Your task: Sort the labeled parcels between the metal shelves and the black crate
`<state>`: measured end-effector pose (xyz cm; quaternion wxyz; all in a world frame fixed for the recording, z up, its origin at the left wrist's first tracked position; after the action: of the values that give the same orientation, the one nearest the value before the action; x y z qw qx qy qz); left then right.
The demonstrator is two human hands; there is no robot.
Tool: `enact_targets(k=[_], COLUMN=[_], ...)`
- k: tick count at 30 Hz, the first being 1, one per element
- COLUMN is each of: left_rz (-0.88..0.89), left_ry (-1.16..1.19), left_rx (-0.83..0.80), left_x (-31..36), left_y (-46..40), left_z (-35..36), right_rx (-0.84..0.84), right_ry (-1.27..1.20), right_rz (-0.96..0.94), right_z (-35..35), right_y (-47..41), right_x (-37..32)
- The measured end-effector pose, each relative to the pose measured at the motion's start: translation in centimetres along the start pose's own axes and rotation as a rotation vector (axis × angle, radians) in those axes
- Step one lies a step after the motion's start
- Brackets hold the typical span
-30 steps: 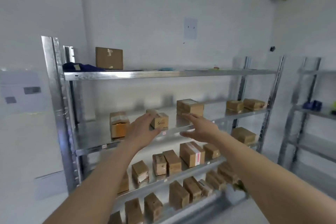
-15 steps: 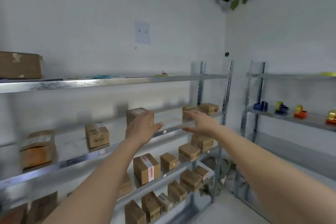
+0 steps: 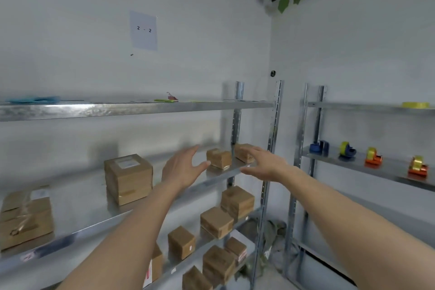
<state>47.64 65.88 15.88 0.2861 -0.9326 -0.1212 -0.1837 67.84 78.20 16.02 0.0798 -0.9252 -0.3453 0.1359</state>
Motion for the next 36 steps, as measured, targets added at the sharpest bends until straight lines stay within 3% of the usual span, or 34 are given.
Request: enact_targets(k=[7,15,25,36], left_rz=[-0.022,-0.085,-0.259,-0.493], left_ry=[0.047,0.006,-0.027,0.028], left_rx=[0.010,-0.056,-0.134,-0.128], left_x=[-2.6,-5.5,-10.1,-12.1], left_y=[-12.6,-21.2,-30.2,-37.4], left_z=[5.3,13.3,25.8,38.2], right_rx=[-0.001,-0.084,-0.168,-0.424], right_ry=[0.017,-0.021,0.038,-0.355], right_rz=[0.004,-0.017,-0.175,-0.265], right_z=[-0.2,5.1,13.3,24.7], right_y=[-12.6,-23.0,-38.1,-50.9], right_x=[4.5,9.6,15.3,20.6])
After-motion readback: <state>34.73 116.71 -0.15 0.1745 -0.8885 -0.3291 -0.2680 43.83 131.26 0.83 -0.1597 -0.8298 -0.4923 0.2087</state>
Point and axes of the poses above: each hand's wrist, its own y-axis away from the middle knuckle, its own z-axis out of the palm, x = y × z, the point moved 10 cm from there along -y, towards the middle knuckle, and after that the axes turned 2 degrees about -y, right-handed, at the moved point
